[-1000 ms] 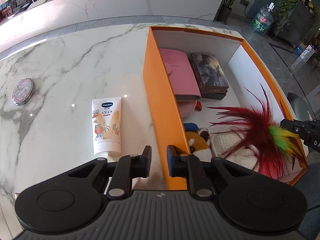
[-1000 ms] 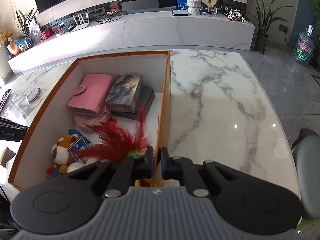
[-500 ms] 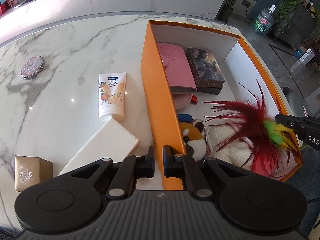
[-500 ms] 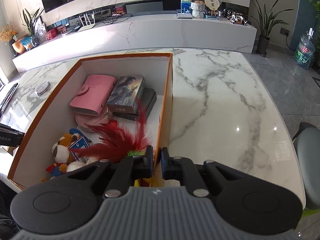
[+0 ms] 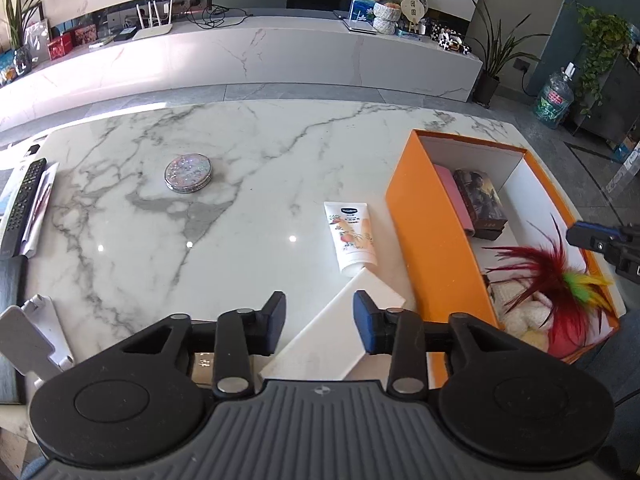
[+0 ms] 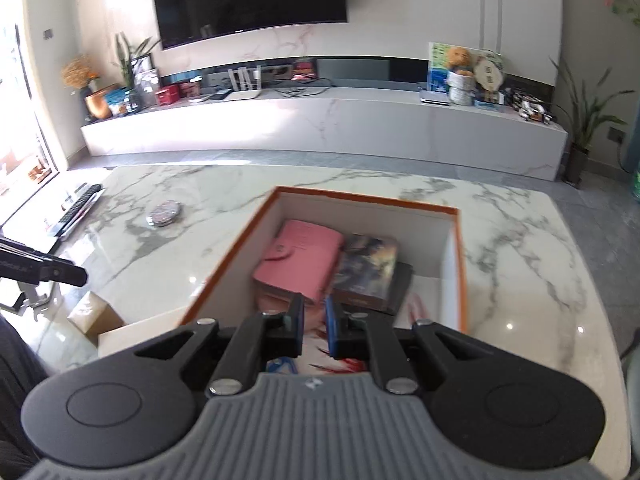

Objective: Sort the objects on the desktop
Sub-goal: 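Withdraw both tools from the shoebox toward the white lotion tube, then grasp the white Vaseline lotion tube with the right tool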

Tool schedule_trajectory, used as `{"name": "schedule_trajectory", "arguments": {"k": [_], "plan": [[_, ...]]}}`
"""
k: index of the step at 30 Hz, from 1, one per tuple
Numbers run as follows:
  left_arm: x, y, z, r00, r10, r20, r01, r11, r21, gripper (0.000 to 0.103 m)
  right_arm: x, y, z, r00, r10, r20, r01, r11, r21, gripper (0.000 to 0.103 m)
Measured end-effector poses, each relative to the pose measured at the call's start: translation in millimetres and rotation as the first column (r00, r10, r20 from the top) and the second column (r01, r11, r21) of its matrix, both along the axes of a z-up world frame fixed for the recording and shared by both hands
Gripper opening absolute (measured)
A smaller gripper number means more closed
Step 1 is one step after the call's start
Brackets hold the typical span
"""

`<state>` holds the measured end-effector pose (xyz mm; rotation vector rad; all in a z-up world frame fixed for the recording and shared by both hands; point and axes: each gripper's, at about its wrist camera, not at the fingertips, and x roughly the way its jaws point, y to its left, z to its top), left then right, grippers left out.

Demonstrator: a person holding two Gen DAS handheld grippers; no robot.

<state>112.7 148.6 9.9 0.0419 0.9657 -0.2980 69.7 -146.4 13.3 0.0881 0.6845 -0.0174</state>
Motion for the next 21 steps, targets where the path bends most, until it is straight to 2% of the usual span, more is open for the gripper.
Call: {"name": "schedule_trajectory", "arguments": {"k": [3,5,7,10,13,15,19,21], "plan": [[-1,8,-12,1.000,-0.014,-0.002,0.014,1.000,0.018,0.056,22,33,4,0.994,0.107,-0.018,-0.107,0.994,-0.002,0.015],[4,16,-21,1.000,0.009,-0.020,-0.009,1.000,0.015,0.056,40,53,5,0.983,0.178,-0.044,-0.178,0.984,-0.010,0.022],[12,26,-28,0.999,0.043,-0.032,-0.042,0.999,0.027,0.056,64,70,4,0.970,0.225,-0.095,-0.227,0.974,-0.007,0.034],[28,43,-38,0.992,0.110,-0.065,-0.107,0.993,0.056,0.059,107,89,-1,0.950,0.253,-0.186,-0.255,0.967,0.013,0.039],[47,60,-51,0.974,0.205,-0.097,-0.197,0.977,0.083,0.064,154,106,-14,0.931,0.238,-0.276,-0.247,0.969,0.003,0.046],[59,70,-58,0.963,0.247,-0.107,-0.240,0.968,0.075,0.067,186,114,-30,0.914,0.197,-0.354,-0.211,0.977,-0.001,0.048],[75,83,-70,0.951,0.285,-0.121,-0.283,0.959,0.034,0.068,239,120,-72,0.868,0.082,-0.491,-0.129,0.990,-0.063,0.050],[81,86,-76,0.949,0.289,-0.124,-0.289,0.957,0.022,0.068,255,119,-87,0.854,0.024,-0.520,-0.091,0.990,-0.104,0.050]]}}
